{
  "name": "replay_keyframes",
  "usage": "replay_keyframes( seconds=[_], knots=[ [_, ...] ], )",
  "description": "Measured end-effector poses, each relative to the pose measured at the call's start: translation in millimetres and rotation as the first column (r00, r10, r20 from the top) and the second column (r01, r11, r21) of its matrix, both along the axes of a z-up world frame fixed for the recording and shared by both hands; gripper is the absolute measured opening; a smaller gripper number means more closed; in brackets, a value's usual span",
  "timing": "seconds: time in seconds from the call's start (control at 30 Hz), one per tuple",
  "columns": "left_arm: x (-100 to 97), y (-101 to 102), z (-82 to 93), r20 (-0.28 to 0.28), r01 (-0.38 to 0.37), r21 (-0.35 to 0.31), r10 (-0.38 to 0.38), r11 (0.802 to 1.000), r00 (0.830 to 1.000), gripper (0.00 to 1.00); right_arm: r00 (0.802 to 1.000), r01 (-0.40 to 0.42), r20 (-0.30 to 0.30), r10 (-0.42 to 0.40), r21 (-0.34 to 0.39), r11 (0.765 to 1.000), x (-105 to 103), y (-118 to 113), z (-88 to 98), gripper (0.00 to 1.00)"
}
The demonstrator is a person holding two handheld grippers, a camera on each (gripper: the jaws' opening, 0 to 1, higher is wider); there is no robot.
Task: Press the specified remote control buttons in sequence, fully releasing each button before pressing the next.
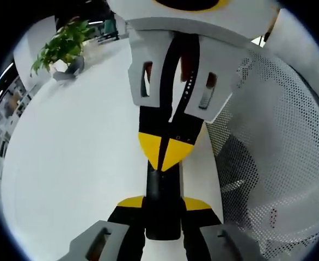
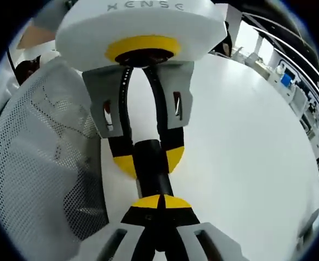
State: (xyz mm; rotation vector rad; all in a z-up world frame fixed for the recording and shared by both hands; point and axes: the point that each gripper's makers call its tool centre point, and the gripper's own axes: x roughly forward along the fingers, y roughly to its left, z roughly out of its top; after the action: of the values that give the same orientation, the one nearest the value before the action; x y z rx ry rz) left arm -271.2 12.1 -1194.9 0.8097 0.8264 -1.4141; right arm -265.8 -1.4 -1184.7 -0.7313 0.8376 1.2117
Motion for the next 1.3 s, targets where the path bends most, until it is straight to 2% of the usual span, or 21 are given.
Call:
replay_keyframes(
  seconds=[0.1,0.27,0.37,0.43,0.83,1.1,1.3],
  knots=[
    [-0.2,0.2,0.1,0.000,0.001,-0.002,-0.001,1.000,1.000,0.24,1.000,0.005,-0.022,-0.005,-0.008,1.000,0.9,-0.5,-0.1,0.00],
    [-0.5,0.2,0.1,-0.001,0.000,-0.001,0.000,1.000,1.000,0.24,0.999,0.026,-0.040,-0.024,0.032,0.999,1.8,0.2,0.6,0.00],
    [-1.0,0.3,0.3,-0.001,-0.009,-0.014,0.009,1.000,1.000,0.24,0.992,0.071,-0.107,-0.063,0.069,0.995,0.4,0.3,1.3,0.00],
    [-1.3,0.3,0.4,-0.001,-0.016,-0.024,0.016,1.000,1.000,0.24,0.988,0.082,-0.138,-0.072,0.069,0.994,0.3,-1.4,1.6,0.00],
    [0.4,-0.4,-1.0,-0.003,-0.029,-0.040,0.029,0.999,1.000,0.24,0.978,0.056,-0.204,-0.054,0.003,0.998,4.8,-4.9,0.3,0.00],
    [1.0,-1.0,-1.2,-0.003,-0.033,-0.045,0.033,0.998,0.999,0.24,0.971,0.036,-0.230,-0.058,-0.097,0.995,5.1,-4.3,-3.6,0.00],
    [1.5,-1.5,-1.3,-0.002,-0.032,-0.054,0.031,0.998,1.000,0.24,0.959,0.087,-0.260,-0.114,-0.113,0.990,6.8,-6.1,-4.3,0.00]
  ],
)
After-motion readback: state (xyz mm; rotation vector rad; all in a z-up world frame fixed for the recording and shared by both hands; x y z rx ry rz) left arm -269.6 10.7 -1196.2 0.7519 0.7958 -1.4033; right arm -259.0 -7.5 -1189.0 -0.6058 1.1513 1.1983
